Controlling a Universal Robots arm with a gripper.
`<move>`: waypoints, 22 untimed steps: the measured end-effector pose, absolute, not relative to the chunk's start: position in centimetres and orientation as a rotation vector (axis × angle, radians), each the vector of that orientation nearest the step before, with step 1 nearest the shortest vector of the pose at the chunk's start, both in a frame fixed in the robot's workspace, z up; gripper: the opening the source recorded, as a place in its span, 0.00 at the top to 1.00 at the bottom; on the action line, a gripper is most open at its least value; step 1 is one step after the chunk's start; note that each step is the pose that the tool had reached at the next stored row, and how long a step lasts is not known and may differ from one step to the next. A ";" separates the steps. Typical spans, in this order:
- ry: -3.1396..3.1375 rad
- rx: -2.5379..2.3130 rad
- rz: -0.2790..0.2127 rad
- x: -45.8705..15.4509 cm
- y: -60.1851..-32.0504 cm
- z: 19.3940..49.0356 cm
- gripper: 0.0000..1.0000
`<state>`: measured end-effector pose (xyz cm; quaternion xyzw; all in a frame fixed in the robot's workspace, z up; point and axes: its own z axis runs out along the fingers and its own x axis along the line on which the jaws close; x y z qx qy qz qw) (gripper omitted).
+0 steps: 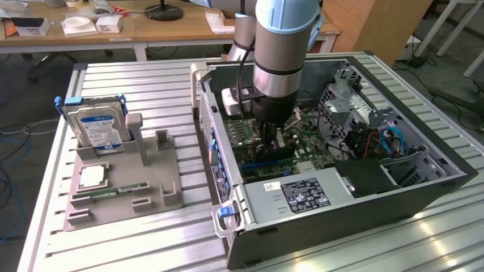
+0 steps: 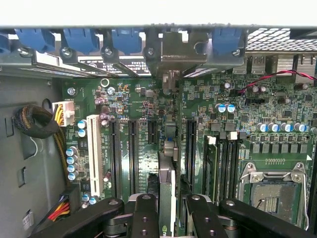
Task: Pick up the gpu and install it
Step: 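Insert the gpu into the slot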
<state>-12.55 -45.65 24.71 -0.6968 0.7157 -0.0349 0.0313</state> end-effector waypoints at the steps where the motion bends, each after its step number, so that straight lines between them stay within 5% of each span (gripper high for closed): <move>1: 2.205 -2.146 -0.108 -12.6 -45.6 24.7 0.74; 22: 2.205 -2.147 -0.108 -12.6 -45.5 24.6 0.74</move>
